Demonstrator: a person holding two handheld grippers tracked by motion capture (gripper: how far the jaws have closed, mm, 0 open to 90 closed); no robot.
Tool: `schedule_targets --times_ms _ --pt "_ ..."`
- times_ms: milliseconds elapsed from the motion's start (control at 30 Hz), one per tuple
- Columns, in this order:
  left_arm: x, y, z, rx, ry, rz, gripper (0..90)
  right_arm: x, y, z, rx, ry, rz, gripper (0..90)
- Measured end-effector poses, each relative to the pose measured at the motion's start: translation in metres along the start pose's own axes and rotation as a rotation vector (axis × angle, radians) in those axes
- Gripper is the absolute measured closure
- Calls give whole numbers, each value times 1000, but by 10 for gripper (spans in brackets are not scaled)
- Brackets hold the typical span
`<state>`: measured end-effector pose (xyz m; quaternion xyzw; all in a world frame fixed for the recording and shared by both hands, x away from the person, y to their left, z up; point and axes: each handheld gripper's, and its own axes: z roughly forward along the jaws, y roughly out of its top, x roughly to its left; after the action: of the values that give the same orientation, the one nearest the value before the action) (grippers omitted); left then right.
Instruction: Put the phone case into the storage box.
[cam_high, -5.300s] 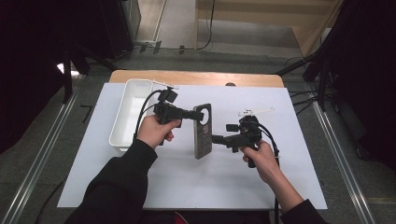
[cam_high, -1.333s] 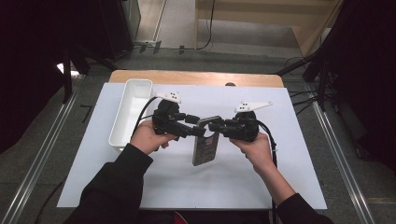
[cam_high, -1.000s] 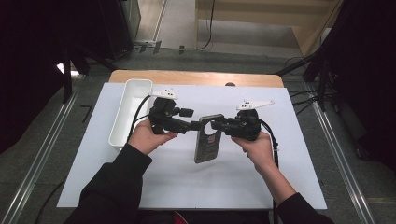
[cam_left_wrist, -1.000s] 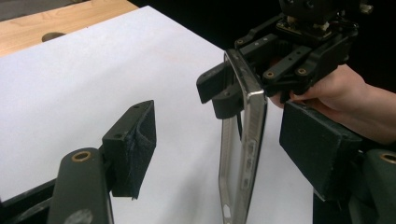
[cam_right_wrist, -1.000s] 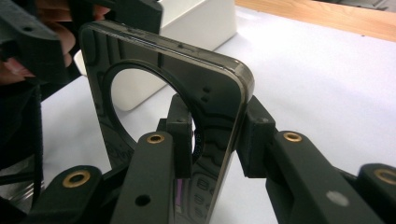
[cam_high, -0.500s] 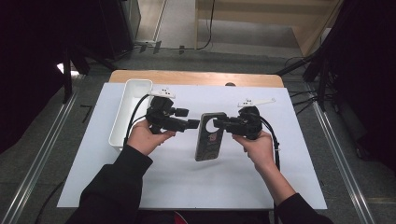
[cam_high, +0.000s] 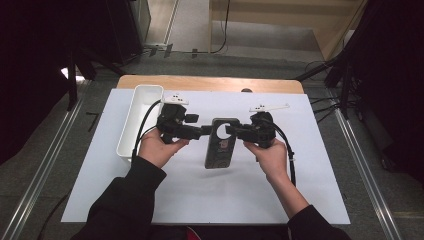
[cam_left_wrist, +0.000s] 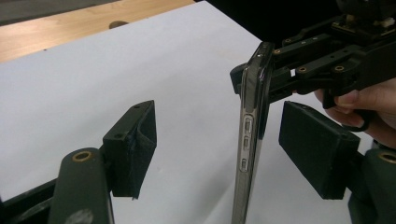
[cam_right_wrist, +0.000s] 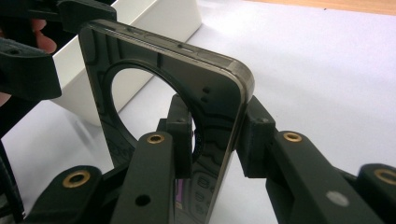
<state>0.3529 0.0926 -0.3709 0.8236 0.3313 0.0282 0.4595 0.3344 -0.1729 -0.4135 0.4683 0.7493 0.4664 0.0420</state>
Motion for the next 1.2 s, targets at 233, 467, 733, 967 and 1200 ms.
schedule_targets --times_ms 233,467,733,967,1200 --pt "-5 -1 2 -3 47 4 275 3 4 6 -2 -13 30 691" --pt "-2 -3 4 -7 59 -27 279 3 8 11 2 -31 51 691" --pt "-3 -3 4 -16 97 -37 294 5 13 15 3 -55 75 691" --pt "-7 -3 7 -12 145 -30 302 9 15 20 0 -62 91 691" --pt "-9 -3 8 -14 164 -33 338 12 17 22 4 -69 107 690"
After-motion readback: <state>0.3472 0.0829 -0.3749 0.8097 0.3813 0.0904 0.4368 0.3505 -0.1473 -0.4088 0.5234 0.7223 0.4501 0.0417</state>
